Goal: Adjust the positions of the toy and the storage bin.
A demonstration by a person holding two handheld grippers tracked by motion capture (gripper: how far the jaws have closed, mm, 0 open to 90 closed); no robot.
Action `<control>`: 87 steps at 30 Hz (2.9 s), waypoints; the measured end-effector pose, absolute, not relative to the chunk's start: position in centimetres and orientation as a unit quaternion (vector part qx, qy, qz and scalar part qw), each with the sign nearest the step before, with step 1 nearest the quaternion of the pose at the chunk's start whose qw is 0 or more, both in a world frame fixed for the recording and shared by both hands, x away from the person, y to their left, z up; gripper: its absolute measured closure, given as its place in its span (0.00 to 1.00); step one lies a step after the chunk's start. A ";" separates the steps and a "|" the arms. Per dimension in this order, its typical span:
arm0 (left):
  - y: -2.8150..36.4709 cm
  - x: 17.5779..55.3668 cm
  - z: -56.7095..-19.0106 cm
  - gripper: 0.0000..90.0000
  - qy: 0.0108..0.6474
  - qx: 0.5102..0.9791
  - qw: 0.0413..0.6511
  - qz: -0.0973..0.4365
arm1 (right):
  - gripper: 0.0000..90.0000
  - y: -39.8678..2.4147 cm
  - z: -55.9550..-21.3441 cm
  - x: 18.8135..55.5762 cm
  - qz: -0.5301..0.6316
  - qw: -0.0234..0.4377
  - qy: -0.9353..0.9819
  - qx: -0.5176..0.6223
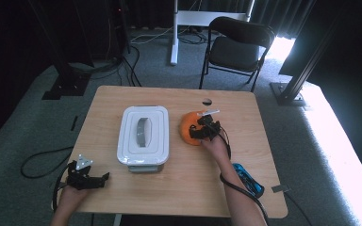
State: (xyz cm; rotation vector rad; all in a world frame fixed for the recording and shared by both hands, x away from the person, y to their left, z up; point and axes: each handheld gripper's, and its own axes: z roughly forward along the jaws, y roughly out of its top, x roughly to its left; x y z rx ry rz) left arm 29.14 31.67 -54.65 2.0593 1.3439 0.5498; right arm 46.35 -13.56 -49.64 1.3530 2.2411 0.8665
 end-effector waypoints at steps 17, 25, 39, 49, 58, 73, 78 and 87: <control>31.7 29.1 -54.7 0.02 0.508 0.778 0.306 0.208 | 0.72 -16.3 -48.4 45.5 0.361 0.192 0.781 0.472; 31.7 29.1 -54.7 0.02 0.508 0.778 0.306 0.208 | 0.73 -18.1 -46.5 44.8 0.377 0.208 0.770 0.470; 31.7 29.1 -54.7 0.02 0.508 0.778 0.306 0.208 | 0.73 -26.1 -44.4 43.3 0.359 0.246 0.742 0.509; 31.7 29.1 -54.7 0.02 0.508 0.778 0.306 0.208 | 0.73 -30.9 -44.9 42.4 0.332 0.252 0.738 0.531; 31.7 29.1 -54.7 0.02 0.508 0.778 0.306 0.208 | 0.69 -33.4 -47.4 42.1 0.304 0.229 0.744 0.549; 31.6 29.2 -54.6 0.01 0.511 0.776 0.306 0.208 | 0.14 -34.7 -46.6 41.1 0.338 0.179 0.723 0.575; 31.5 29.4 -54.6 0.01 0.527 0.767 0.301 0.210 | 0.14 -34.7 -46.5 40.1 0.337 0.196 0.728 0.565; 31.3 29.8 -54.4 0.01 0.538 0.763 0.284 0.218 | 0.13 -32.9 -45.2 38.5 0.343 0.264 0.734 0.523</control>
